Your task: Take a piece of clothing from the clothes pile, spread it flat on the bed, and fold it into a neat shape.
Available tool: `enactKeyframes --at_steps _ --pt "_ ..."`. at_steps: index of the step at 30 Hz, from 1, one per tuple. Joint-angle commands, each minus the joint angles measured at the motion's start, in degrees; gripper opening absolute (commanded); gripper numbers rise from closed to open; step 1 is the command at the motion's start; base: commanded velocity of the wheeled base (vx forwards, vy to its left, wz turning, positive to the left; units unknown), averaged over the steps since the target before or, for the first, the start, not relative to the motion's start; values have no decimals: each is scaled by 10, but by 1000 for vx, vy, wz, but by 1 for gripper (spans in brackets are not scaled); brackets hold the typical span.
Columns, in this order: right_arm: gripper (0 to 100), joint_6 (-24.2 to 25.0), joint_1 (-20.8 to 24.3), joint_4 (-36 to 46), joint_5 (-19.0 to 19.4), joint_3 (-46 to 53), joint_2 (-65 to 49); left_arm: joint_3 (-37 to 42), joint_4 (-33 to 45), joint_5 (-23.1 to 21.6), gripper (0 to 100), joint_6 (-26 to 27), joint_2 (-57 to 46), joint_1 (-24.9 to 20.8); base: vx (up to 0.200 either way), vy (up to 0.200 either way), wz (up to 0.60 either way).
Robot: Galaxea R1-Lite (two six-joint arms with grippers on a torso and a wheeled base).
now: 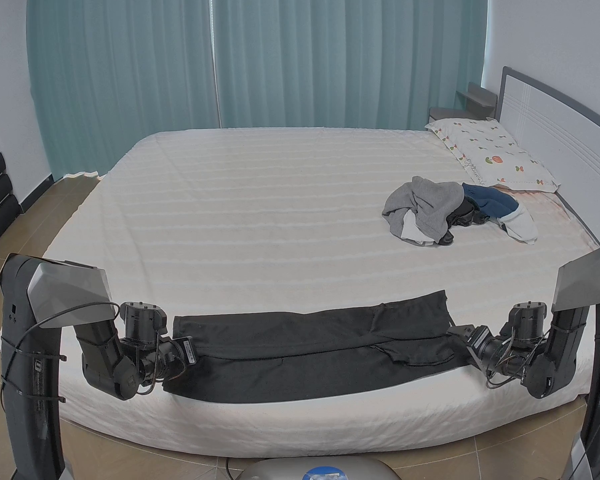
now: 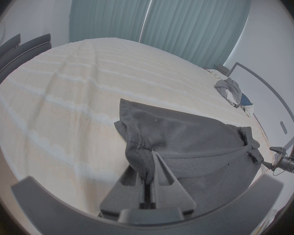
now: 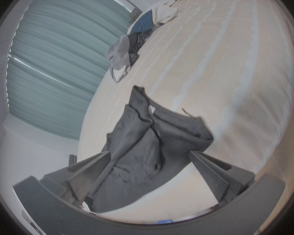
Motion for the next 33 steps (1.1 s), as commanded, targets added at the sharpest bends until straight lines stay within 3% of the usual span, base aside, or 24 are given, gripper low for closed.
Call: enactKeyframes --at_steps 1,5,9,16,20,33 --pt "100 15 -30 -18 3 -9 -18 -5 -1 0 0 -11 -3 -1 -200 0 0" --pt "100 22 -45 -22 3 -20 -17 -8 -1 0 0 -12 -2 -1 -200 0 0" --pt "100 23 -48 -23 2 -28 -14 -19 -1 0 0 -19 1 1 0 0 0" --pt "100 23 -45 -23 2 -34 1 -62 2 1 0 -106 -1 -4 0 0 0" --pt "100 23 -45 -23 2 -37 9 -63 5 3 0 -114 -3 -20 0 0 0" --pt "100 55 -45 -38 2 -38 18 -65 7 60 0 -152 -31 -57 0 -200 0"
